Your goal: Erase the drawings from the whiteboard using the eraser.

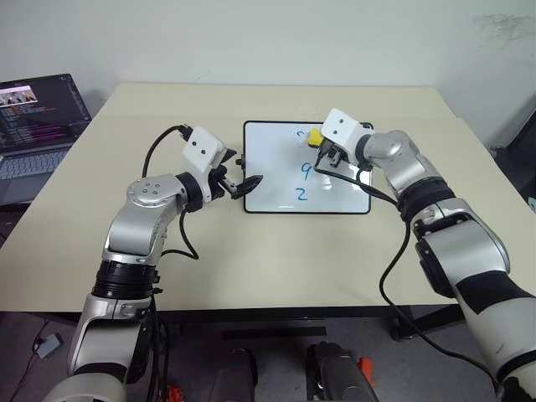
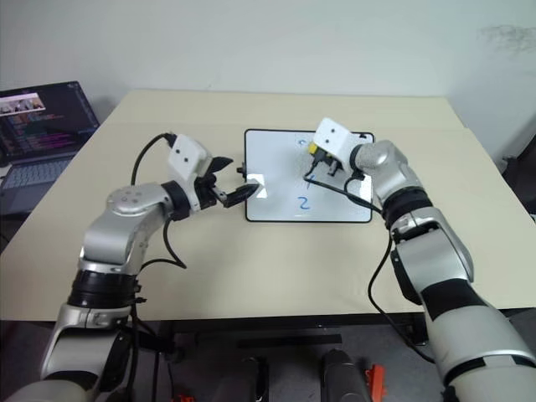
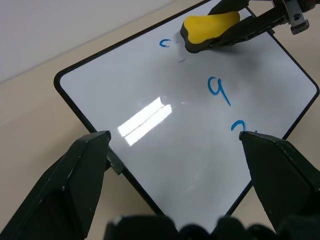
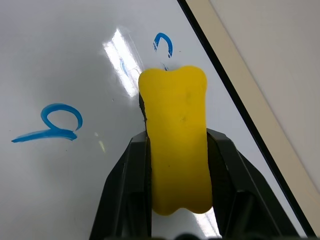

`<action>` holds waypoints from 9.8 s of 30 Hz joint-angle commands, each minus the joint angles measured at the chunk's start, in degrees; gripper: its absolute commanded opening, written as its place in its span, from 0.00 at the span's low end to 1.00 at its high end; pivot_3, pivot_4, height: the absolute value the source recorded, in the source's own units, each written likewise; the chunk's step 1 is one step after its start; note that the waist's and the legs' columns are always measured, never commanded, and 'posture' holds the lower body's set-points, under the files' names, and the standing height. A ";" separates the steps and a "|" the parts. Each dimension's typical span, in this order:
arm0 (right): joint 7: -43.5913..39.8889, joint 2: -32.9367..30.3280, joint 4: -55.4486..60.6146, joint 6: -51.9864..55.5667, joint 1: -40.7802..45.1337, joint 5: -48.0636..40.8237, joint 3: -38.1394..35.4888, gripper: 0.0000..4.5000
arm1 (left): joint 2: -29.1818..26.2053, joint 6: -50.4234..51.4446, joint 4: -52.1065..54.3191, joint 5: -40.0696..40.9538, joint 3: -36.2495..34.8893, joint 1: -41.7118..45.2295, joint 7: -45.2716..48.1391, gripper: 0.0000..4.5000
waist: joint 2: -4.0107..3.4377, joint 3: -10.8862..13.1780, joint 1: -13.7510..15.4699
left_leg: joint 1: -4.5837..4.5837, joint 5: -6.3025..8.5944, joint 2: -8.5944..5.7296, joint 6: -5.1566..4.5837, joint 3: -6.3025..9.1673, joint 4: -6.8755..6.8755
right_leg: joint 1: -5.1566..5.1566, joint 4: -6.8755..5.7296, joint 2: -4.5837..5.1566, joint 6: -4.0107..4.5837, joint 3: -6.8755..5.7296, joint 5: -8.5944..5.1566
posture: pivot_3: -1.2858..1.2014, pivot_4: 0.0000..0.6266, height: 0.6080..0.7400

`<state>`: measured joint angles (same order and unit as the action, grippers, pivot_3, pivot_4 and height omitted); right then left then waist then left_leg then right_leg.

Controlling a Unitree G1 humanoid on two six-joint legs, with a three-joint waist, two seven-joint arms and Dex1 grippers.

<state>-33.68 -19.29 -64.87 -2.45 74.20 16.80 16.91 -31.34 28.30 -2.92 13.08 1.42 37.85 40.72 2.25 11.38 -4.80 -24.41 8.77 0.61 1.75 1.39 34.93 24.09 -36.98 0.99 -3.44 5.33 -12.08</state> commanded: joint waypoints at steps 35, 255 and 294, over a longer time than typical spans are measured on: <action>8.50 9.68 -6.33 1.16 7.41 2.76 -0.65 0.25 | 0.18 -0.17 3.14 -0.02 -0.29 0.13 -0.67 1.00 | -0.01 0.01 -1.80 | 0.05 -0.01 0.09 -0.01 -0.04 -0.11 | 0.07 -0.02 -0.08 0.07 0.05 0.04 | 0.52 0.24 1.00; -11.53 -3.52 33.87 12.55 -17.00 5.93 8.71 0.25 | -6.47 -0.05 6.53 -0.36 2.78 -4.85 8.09 1.00 | 0.00 0.02 -0.17 | -0.13 0.02 0.08 0.04 -0.05 -0.04 | 0.23 -0.09 -0.04 0.08 -0.02 -0.07 | 0.52 0.24 1.00; -12.71 -3.63 32.33 13.17 -15.72 5.79 6.77 0.24 | -5.66 0.17 6.44 -0.13 2.98 -3.78 8.23 1.00 | 0.01 0.02 -0.22 | 0.04 -0.01 0.09 0.00 -0.06 -0.04 | 0.08 -0.04 -0.03 0.12 0.00 -0.07 | 0.52 0.24 1.00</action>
<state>-47.39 -22.06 -31.85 10.31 57.34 21.34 23.98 -37.24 28.72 1.76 12.61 5.26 32.70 49.09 2.25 11.40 -5.02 -24.37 8.76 0.70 1.75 1.33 34.88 24.16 -37.02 0.96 -3.33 5.32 -12.15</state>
